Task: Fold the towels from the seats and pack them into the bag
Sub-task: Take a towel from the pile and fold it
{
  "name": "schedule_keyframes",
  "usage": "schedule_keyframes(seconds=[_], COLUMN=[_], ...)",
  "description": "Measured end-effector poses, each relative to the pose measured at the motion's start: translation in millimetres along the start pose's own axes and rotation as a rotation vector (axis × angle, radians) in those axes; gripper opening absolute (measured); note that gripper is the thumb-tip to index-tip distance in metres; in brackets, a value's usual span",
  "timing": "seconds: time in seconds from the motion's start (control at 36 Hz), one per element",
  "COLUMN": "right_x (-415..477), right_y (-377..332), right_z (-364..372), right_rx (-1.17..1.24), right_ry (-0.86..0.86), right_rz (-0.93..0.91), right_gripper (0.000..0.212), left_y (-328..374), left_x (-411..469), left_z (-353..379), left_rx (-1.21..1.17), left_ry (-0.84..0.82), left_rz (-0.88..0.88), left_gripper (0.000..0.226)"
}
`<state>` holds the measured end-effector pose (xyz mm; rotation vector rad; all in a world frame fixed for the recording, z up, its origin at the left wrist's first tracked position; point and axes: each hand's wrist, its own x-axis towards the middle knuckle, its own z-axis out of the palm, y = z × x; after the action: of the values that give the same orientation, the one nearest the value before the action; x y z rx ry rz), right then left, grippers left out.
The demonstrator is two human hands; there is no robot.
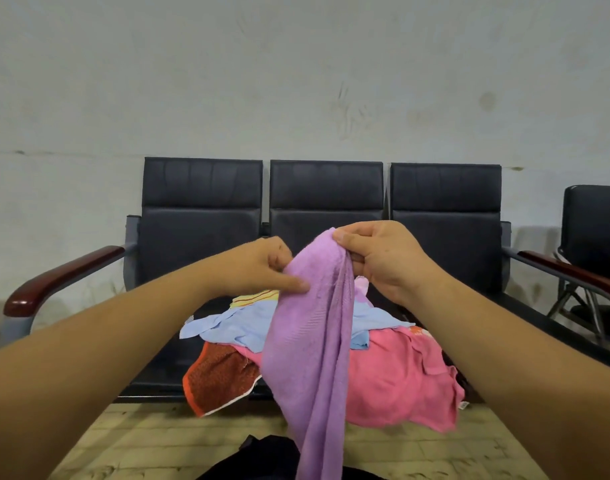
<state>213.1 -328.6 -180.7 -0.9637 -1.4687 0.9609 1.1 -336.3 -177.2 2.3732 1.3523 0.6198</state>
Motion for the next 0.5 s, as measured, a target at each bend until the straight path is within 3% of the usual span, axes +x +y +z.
schedule_keyframes(seconds=[0.08, 0.19, 0.31, 0.42, 0.5], right_x=[0, -1, 1, 6, 8], right_y=[-2, -1, 5, -6, -21], right_z=[-12, -28, -32, -33, -31], right_rx=[0.013, -0.053, -0.128, 0.084, 0.049], right_ry=[0.008, 0.057, 0.116, 0.140, 0.118], right_rz=[0.011, 0.003, 0.044, 0.054, 0.045], right_gripper=[0.012, 0.019, 0.018, 0.018, 0.018], left_y=[-16, -26, -22, -6, 8], left_x=[-7, -18, -15, -5, 1], left_z=[1, -9, -19, -28, -33], left_rx=[0.096, 0.056, -0.034, -0.015, -0.036], left_ry=[-0.045, -0.082, -0.010, 0.342, 0.578], left_rz=[-0.069, -0.092, -0.088, 0.019, 0.128], left_gripper=[0.038, 0.065, 0.032, 0.037, 0.037])
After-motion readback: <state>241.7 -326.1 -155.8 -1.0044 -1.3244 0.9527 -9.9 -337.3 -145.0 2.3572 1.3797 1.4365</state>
